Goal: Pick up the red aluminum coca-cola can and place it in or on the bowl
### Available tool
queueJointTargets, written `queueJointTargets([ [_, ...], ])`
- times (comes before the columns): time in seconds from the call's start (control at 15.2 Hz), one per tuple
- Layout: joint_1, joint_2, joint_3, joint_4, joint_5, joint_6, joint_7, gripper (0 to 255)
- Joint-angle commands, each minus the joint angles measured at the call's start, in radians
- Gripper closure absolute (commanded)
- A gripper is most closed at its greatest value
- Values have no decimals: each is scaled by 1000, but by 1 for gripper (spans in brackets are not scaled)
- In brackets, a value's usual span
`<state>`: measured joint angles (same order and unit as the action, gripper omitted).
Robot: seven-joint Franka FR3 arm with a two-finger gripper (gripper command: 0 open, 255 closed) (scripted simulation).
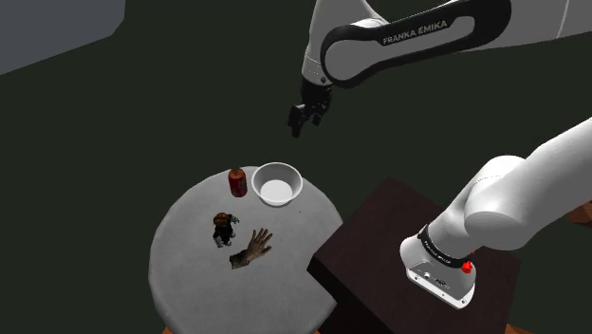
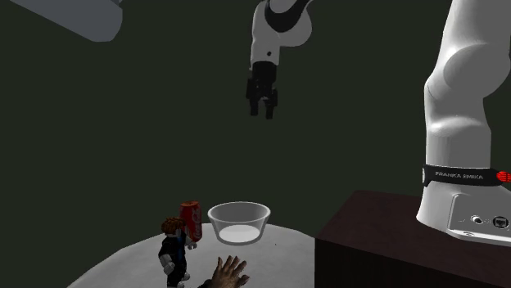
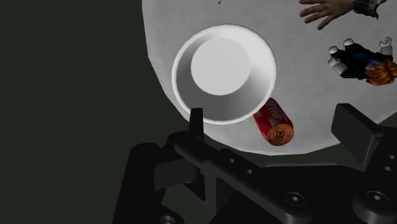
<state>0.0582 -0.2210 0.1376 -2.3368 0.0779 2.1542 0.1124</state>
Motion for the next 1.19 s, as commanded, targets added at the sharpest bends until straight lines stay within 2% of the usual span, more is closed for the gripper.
queueJointTargets([
  [0.0, 5, 74, 17, 25, -9, 48, 31, 0],
  [0.59, 37, 421, 44, 205, -96, 199, 163, 0],
  [1.12, 98, 736, 20, 455, -168, 248, 259, 0],
])
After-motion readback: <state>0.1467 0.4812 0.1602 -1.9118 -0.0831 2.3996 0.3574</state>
